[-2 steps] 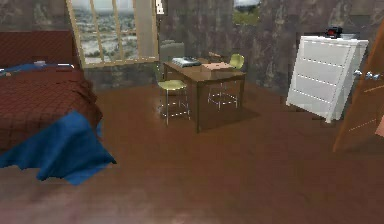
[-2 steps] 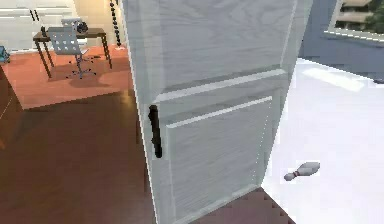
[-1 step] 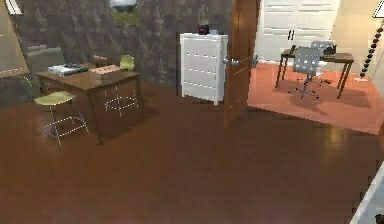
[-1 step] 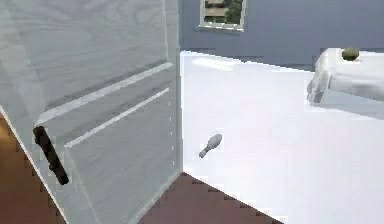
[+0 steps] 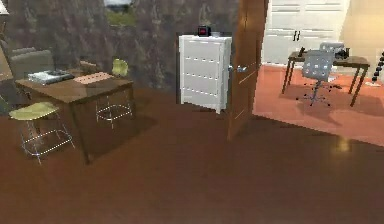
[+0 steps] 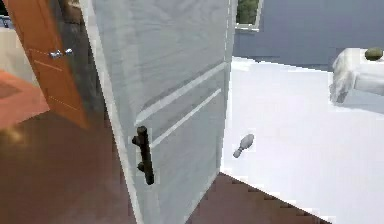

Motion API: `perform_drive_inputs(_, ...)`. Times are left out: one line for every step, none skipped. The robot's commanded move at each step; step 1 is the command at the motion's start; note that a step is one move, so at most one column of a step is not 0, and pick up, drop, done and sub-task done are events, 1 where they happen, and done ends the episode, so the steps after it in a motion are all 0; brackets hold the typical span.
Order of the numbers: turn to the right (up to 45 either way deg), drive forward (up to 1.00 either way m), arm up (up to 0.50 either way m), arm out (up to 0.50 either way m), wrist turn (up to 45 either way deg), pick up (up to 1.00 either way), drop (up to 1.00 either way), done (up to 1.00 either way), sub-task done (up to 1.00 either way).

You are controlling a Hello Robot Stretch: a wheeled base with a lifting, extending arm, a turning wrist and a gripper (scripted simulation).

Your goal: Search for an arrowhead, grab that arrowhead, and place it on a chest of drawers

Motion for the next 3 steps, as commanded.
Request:
perform_drive_inputs(21.0, 0.0, 0.0, 0.0, 0.0, 0.0, 0.0, 0.0, 0.0)
perform_drive_inputs(0.0, 1.0, 0.0, 0.0, 0.0, 0.0, 0.0, 0.0, 0.0)
perform_drive_inputs(0.0, 1.0, 0.0, 0.0, 0.0, 0.0, 0.0, 0.0, 0.0)
